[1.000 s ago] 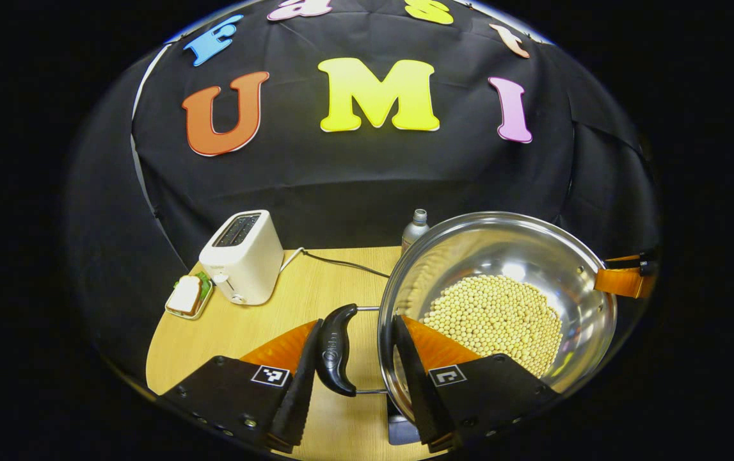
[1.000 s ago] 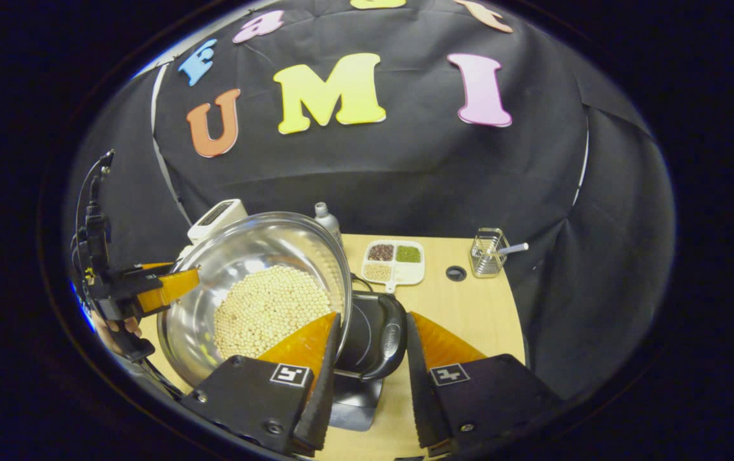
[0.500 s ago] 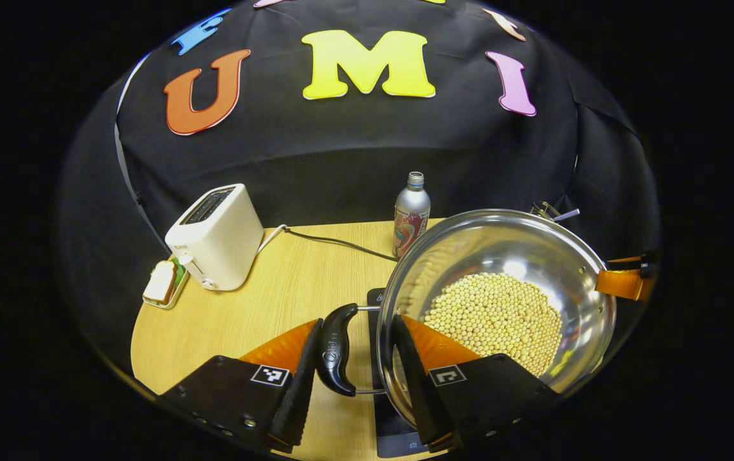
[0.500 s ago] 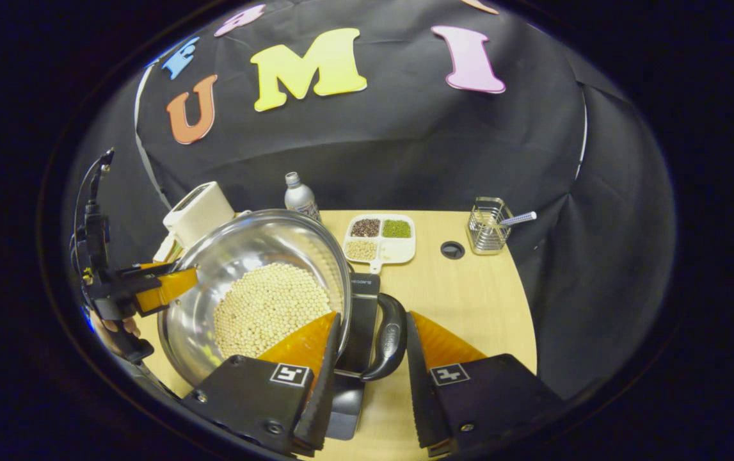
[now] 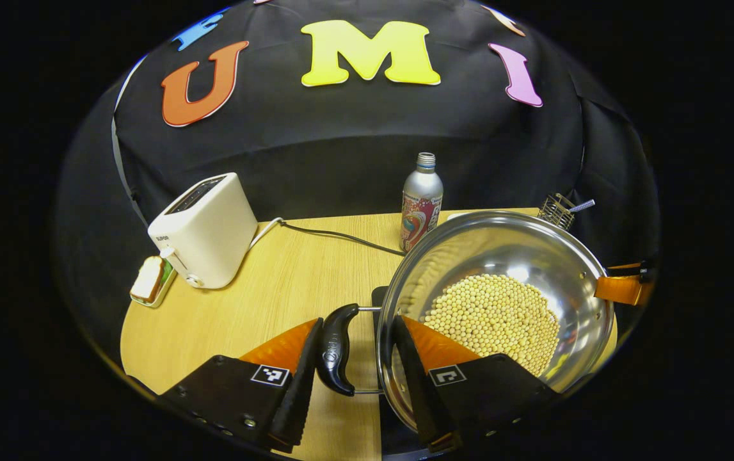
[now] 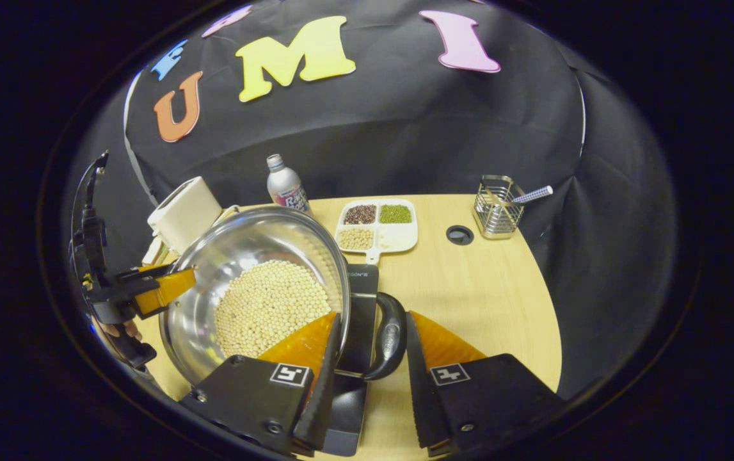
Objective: First push the handle of the pot to place it horizontally, then grasp the pot with both hands and set it on the induction cooktop.
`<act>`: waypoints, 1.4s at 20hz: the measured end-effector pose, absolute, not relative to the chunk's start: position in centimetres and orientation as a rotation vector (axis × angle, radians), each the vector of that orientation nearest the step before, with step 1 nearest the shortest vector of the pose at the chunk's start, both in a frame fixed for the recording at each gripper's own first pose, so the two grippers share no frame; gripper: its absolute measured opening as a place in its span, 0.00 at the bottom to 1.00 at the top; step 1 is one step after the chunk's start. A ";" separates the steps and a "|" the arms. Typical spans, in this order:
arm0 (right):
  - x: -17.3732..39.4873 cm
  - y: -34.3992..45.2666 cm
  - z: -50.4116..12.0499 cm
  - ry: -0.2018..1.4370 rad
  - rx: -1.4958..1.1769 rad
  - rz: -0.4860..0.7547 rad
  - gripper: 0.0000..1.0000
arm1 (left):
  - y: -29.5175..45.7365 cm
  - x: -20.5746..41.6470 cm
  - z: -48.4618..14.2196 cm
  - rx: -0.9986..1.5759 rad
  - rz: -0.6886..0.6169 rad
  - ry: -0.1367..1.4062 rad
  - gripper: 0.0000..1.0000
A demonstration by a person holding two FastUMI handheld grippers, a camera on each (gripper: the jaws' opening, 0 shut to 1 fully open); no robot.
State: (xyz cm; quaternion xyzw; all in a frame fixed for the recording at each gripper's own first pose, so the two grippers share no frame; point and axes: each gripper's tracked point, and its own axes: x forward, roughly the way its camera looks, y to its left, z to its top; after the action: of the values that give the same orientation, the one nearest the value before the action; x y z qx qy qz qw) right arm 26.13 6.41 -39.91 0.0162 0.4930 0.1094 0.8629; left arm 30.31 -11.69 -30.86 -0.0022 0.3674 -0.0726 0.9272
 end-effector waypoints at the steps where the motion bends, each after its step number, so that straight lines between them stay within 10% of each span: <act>1: 26.4 6.5 -40.4 1.017 0.046 0.231 0.53 | -11.6 30.4 -30.9 -0.010 -0.147 0.743 0.64; 9: 25.6 6.1 -41.1 0.992 0.101 0.200 0.65 | -11.8 31.2 -30.7 0.009 -0.147 0.638 0.82; 10: 25.3 5.9 -41.0 0.980 0.094 0.197 0.70 | -11.8 31.1 -30.0 -0.013 -0.145 0.621 0.71; 11: 25.1 5.7 -40.9 0.973 0.083 0.202 0.68 | -11.7 31.1 -29.4 -0.035 -0.140 0.601 0.83; 13: 24.4 5.9 -40.4 0.956 0.091 0.225 0.89 | -12.3 30.7 -27.9 -0.073 -0.159 0.569 0.88; 28: 16.1 6.8 -30.2 0.573 0.090 0.198 0.98 | -11.2 15.8 -18.9 -0.056 -0.111 0.357 0.95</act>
State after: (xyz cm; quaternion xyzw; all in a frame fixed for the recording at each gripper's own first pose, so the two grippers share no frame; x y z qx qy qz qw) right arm 16.13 6.76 -30.18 0.0444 0.2819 0.0977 0.9534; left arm 15.79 -11.23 -18.88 -0.0280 0.1775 -0.0554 0.9822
